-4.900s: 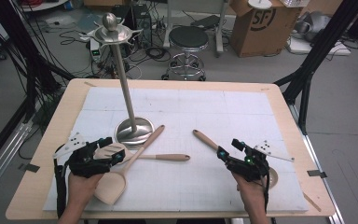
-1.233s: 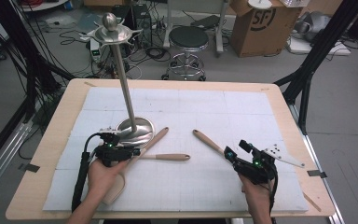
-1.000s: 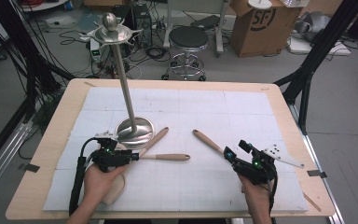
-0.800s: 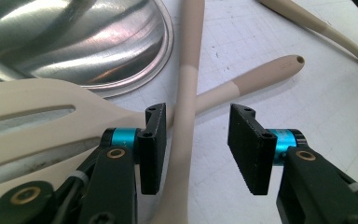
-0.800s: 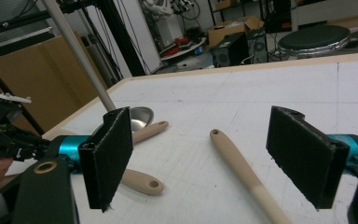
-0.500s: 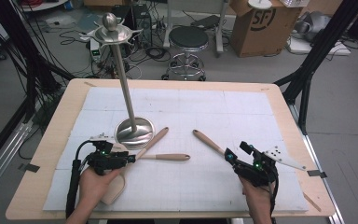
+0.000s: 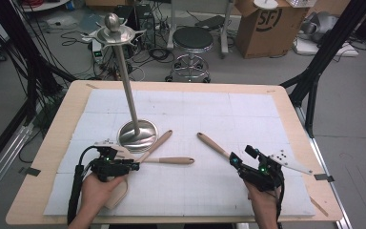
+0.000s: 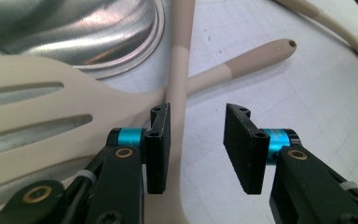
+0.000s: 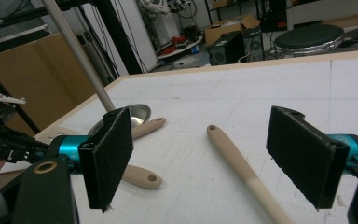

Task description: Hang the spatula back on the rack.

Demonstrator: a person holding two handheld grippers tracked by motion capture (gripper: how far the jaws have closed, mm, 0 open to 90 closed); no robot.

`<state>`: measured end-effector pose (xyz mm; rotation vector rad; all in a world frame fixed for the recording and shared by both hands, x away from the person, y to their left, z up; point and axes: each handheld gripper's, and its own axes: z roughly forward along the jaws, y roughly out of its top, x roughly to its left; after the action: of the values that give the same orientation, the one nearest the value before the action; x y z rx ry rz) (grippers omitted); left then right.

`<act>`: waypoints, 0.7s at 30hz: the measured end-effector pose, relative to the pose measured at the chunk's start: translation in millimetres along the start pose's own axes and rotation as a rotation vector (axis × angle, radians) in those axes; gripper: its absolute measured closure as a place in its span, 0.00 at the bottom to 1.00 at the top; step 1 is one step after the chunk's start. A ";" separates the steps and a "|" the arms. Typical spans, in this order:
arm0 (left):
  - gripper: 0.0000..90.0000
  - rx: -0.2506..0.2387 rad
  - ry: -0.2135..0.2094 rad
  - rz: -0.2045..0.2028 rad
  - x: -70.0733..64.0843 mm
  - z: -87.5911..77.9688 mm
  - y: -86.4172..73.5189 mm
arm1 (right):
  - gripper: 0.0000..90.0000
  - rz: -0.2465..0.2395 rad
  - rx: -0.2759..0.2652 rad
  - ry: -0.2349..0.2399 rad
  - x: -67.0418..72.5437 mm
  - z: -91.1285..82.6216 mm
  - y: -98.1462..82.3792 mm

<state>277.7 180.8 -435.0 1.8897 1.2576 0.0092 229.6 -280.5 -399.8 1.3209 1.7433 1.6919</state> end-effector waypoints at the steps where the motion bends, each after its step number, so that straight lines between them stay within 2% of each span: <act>1: 0.69 0.010 0.005 0.001 0.1 -0.3 0.7 | 0.25 -0.002 0.000 0.000 -0.1 0.3 -0.1; 8: 0.67 0.065 0.038 0.024 -4.1 -0.5 5.3 | 0.25 -0.008 0.005 0.006 1.4 5.0 -0.5; 16: 0.67 0.087 0.053 0.015 -0.2 -3.4 -0.5 | 0.25 -0.009 0.008 0.013 2.2 7.5 -0.8; 21: 0.67 0.118 0.055 0.010 0.5 5.4 2.9 | 0.25 -0.010 0.003 0.013 2.9 6.6 0.1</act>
<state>282.4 177.4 -436.8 2.0082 1.3113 -0.0078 233.5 -274.4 -400.1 1.3029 1.7580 1.6961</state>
